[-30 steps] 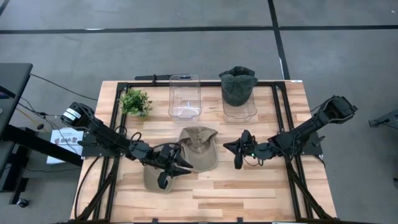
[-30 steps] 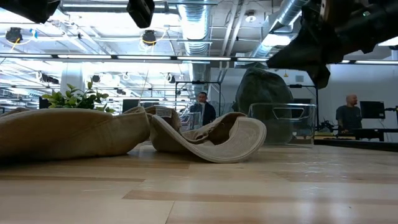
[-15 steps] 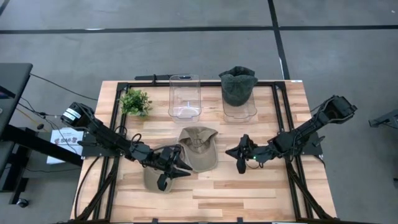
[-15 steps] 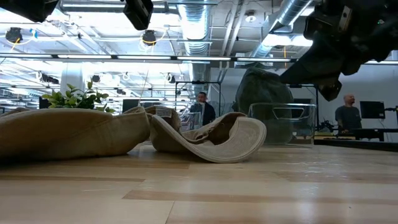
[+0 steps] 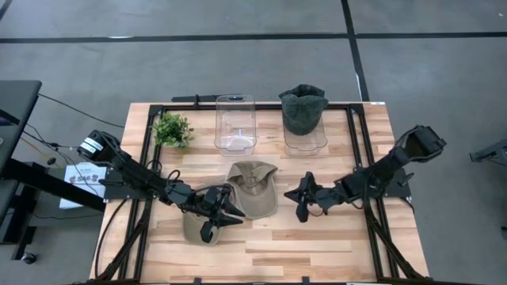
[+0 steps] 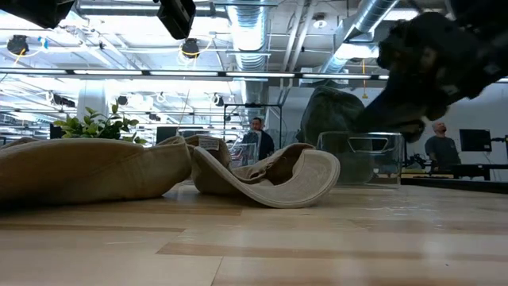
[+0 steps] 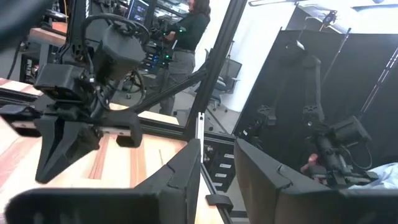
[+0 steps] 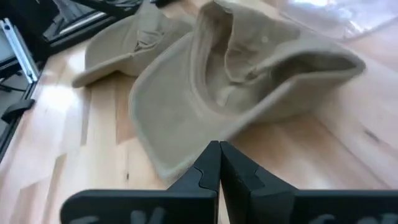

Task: Pick & Place hat
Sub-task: Put the right brown cap into the left transparent bin

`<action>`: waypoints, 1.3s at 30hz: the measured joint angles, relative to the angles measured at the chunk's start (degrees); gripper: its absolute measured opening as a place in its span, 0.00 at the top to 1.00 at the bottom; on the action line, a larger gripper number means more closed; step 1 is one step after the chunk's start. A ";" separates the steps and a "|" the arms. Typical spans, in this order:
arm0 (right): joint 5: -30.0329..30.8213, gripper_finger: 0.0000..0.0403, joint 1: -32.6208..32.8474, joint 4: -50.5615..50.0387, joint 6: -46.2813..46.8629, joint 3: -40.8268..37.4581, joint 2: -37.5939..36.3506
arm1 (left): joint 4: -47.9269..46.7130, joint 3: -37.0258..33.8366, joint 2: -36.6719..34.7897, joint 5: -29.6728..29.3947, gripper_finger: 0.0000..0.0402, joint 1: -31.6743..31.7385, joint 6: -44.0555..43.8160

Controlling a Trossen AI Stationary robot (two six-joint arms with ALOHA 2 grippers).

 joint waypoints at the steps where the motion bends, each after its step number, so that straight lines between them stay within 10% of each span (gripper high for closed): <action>1: -1.23 1.00 -0.54 1.41 -0.90 0.26 0.89 | 0.00 0.00 0.00 0.00 0.76 0.00 0.00; 39: -7.37 0.49 -4.87 -2.01 4.43 2.69 3.36 | -0.46 -0.04 0.00 0.02 0.76 0.17 0.07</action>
